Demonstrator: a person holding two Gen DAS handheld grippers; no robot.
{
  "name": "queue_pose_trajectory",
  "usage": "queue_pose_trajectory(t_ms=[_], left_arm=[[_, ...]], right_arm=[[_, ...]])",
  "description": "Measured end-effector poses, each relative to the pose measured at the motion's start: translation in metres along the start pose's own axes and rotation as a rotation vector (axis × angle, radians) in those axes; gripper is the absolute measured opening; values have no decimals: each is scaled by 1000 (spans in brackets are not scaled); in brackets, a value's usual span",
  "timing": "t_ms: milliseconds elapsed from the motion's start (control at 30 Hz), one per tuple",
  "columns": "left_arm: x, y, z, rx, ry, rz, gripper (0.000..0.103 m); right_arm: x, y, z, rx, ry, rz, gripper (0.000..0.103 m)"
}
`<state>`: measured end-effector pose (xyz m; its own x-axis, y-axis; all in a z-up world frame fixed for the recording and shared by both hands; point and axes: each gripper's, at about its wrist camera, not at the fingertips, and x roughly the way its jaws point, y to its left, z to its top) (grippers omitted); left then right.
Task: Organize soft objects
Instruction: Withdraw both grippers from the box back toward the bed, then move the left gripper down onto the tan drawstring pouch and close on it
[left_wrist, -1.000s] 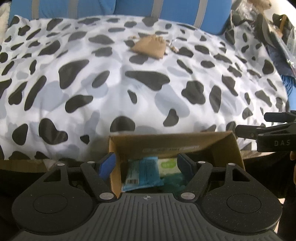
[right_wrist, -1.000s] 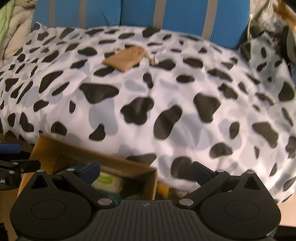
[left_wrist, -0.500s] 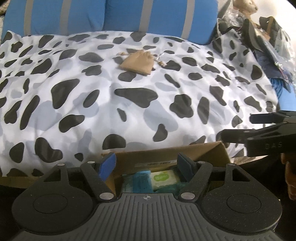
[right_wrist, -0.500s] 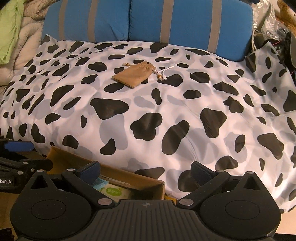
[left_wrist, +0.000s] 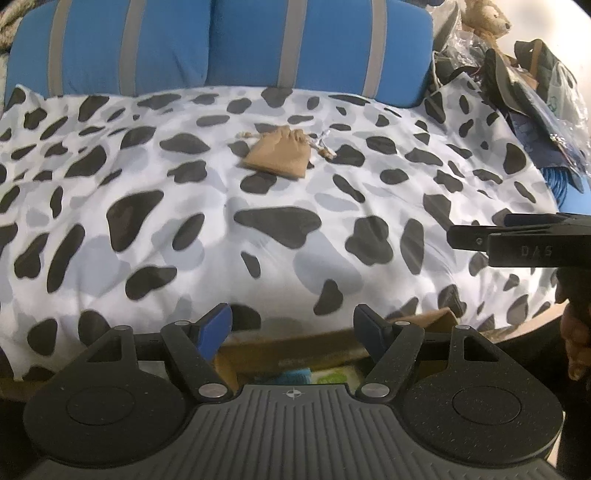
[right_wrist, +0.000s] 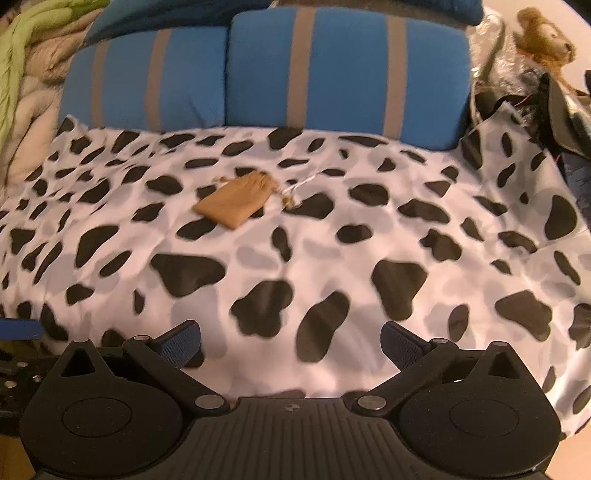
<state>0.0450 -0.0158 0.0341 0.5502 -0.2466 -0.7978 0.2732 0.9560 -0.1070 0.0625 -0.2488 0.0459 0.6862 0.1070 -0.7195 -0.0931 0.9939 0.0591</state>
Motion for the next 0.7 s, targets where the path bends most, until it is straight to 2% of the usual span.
queue_pose_trajectory(t_ms=[200,567,700], left_arm=[[3,7,10,-34,-29,-35,72],[31,10,36,47,-100,50,72],[40,12,46,68,-123,72,73]], right_arm=[[9,-7,12,20,2,49,103],[31,-10,34,-44,0,20,103],[40,-17,39,-26,11,37,103]])
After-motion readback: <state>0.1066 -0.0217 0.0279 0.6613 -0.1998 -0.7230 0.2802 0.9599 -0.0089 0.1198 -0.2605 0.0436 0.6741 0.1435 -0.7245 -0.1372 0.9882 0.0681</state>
